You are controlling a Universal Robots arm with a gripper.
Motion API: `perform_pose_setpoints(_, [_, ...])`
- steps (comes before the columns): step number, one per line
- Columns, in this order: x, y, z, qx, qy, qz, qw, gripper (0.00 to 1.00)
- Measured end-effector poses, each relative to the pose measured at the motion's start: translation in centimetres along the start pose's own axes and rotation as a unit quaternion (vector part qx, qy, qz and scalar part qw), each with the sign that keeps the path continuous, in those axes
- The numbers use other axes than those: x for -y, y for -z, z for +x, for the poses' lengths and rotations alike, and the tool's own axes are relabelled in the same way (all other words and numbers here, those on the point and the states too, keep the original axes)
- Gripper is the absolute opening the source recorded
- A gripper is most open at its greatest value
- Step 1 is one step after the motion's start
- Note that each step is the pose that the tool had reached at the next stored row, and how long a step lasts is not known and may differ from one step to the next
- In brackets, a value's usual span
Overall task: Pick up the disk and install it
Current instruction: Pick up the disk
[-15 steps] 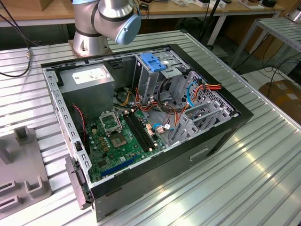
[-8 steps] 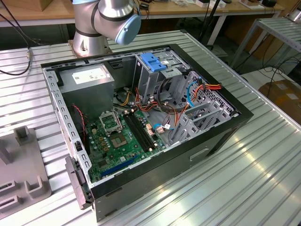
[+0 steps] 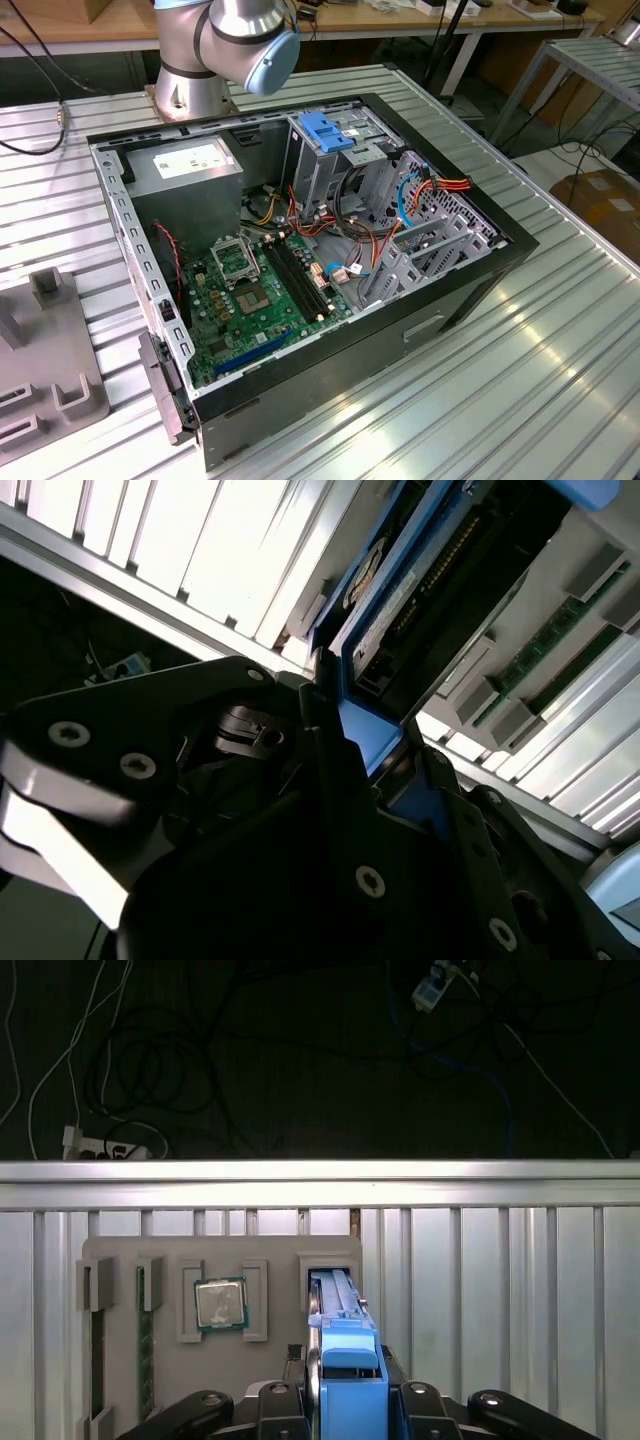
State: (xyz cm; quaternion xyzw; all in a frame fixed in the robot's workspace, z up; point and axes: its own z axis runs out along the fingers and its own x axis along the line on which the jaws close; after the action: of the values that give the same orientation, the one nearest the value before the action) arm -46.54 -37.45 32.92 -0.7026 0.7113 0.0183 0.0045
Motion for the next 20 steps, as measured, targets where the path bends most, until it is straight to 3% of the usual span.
perform_pose_setpoints(13, [-0.05,2.41,-0.08,0.0,0.0,0.0,1.0,0.37])
perform_pose_setpoints(20, [-0.06,3.17,-0.1,0.0,0.0,0.0,1.0,0.37])
